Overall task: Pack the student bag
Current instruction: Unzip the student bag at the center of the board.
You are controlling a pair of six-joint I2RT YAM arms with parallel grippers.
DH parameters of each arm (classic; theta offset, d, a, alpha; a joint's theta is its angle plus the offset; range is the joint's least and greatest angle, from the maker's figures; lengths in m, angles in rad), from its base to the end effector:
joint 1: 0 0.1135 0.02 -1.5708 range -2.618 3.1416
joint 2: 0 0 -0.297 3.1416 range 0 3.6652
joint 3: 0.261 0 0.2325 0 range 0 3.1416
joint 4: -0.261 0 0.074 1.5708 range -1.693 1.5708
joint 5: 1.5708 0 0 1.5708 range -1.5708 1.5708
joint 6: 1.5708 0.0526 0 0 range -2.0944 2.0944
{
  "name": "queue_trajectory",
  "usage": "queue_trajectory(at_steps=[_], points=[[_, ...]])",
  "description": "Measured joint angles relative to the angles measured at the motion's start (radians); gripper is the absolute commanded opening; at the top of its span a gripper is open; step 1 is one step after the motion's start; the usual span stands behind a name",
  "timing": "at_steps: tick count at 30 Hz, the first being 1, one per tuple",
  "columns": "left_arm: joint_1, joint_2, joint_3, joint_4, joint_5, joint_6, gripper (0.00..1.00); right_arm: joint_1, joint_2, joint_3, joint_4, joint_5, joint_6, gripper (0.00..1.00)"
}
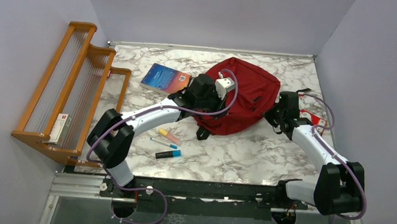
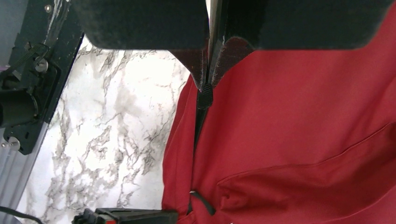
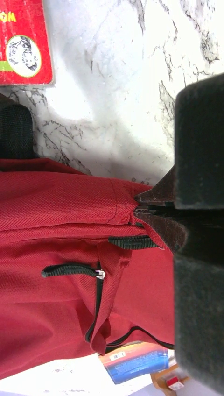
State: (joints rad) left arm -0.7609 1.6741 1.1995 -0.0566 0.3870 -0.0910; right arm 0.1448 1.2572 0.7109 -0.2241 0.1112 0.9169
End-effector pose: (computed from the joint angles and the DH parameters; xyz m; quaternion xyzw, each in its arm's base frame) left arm 0.2641 -0.2789 0.2975 0.3702 0.7730 -0.3534 0.3749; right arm 0.2404 0.0292 0.2426 0.3663 0.8437 0.1528 0.3614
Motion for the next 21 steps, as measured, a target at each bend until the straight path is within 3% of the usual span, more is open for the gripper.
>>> queue_trajectory(at_steps=[14, 21], points=[[0.068, -0.174, -0.144, -0.066, -0.109, 0.005, 0.0, 0.0, 0.013, 0.047, -0.019, 0.026, -0.085, 0.01], [0.093, -0.182, -0.14, -0.076, -0.109, -0.003, 0.0, -0.004, -0.018, 0.083, -0.035, -0.048, -0.245, 0.2]])
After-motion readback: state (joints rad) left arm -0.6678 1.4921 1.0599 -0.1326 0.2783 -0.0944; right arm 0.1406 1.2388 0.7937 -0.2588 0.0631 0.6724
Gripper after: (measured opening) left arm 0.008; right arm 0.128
